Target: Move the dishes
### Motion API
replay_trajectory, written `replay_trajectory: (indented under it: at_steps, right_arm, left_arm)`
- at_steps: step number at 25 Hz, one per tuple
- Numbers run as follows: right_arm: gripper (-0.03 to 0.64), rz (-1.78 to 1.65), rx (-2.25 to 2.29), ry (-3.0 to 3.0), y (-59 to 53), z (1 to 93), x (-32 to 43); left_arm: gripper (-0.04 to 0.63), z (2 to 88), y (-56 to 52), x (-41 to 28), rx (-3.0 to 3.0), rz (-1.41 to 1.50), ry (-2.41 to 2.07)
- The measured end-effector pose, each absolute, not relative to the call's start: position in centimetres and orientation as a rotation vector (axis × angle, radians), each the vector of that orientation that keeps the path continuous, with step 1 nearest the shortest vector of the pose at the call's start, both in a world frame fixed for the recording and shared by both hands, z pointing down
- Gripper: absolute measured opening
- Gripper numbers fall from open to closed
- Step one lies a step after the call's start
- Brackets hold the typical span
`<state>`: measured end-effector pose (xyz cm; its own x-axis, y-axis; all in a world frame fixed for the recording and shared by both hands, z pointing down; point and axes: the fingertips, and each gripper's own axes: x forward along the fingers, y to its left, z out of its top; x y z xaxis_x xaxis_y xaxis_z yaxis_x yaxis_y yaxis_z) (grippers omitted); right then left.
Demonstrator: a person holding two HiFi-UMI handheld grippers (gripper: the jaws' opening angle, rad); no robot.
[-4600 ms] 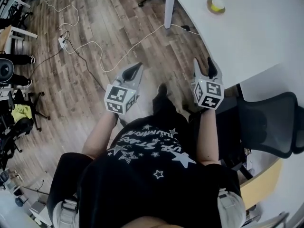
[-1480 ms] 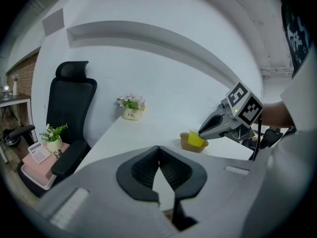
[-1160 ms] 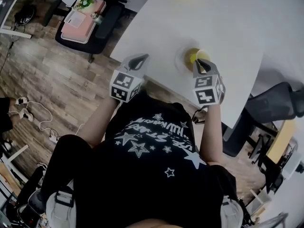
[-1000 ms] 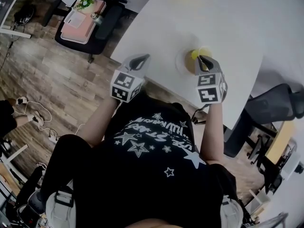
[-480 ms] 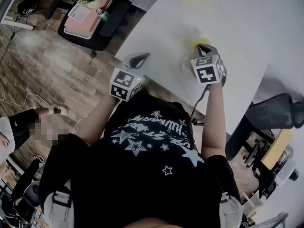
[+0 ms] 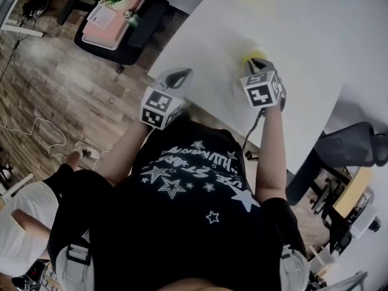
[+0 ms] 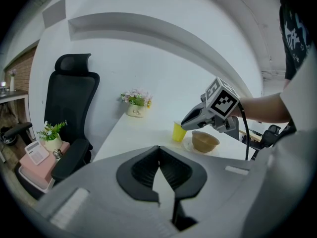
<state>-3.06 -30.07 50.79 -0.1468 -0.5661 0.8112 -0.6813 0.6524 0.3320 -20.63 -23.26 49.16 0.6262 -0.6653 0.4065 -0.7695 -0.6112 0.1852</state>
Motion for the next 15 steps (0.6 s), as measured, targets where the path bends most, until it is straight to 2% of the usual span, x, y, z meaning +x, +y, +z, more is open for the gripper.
replay_trajectory:
  at_steps: [3,15]
  right_arm:
    - [0.118,0.126,1.001,-1.851,-29.7,50.3,-3.4]
    - [0.120,0.157,1.092,-1.884,-25.4,47.9,-2.6]
  left_arm:
    - [0.011,49.1,-23.1,-20.3,2.515,0.430,-1.141]
    - [0.011,48.7,-22.6,-19.4,2.537,0.418,-1.131]
